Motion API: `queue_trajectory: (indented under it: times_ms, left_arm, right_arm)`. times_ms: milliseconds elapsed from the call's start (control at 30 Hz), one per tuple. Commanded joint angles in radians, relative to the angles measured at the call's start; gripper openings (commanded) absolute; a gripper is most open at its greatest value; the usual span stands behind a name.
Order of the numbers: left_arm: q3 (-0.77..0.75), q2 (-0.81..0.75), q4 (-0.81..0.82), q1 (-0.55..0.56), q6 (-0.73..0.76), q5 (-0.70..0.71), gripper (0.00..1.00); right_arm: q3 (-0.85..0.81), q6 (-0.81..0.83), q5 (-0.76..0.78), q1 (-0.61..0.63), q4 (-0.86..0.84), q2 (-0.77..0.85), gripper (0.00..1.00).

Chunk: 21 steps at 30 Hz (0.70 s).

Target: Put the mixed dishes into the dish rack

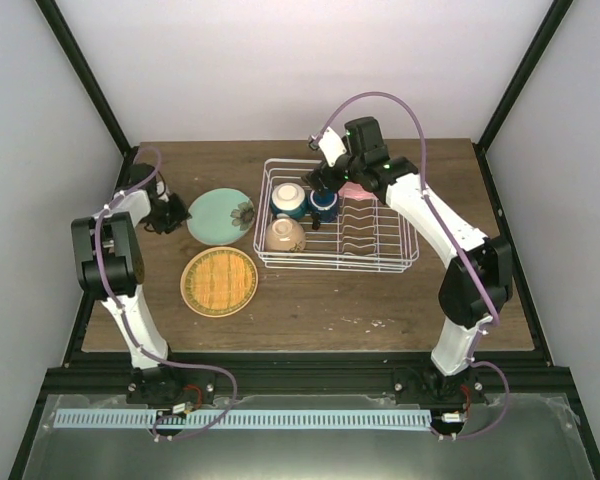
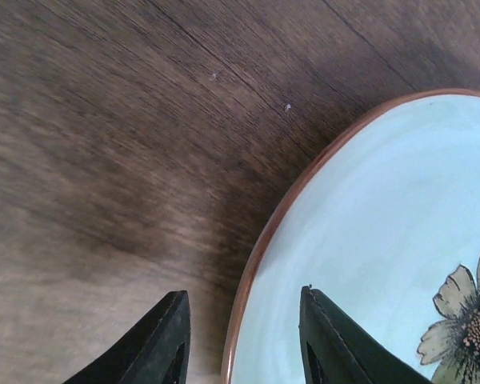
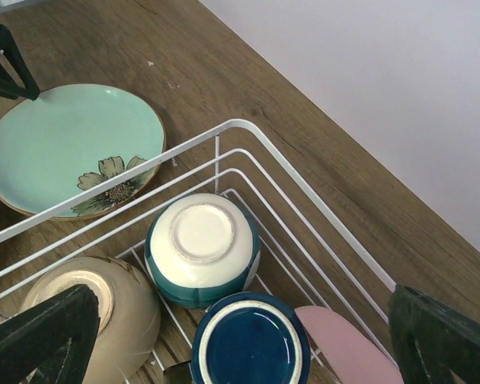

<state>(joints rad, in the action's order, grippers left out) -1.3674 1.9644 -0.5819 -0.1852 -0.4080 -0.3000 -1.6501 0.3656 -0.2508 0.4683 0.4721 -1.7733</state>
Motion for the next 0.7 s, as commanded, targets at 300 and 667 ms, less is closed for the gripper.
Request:
queue_trajectory:
  times_ms: [300,667]
  left_arm:
    - [0.044,0.087,0.171,0.000,-0.025,-0.133,0.40]
    - [0.195,0.088,0.329,-0.001,-0.107,-0.257,0.22]
  right_arm:
    - [-0.060,0.019,0.044,0.008,0.039,-0.029,1.00]
    - [-0.055,0.019,0.046,0.008,0.048,-0.040,1.00]
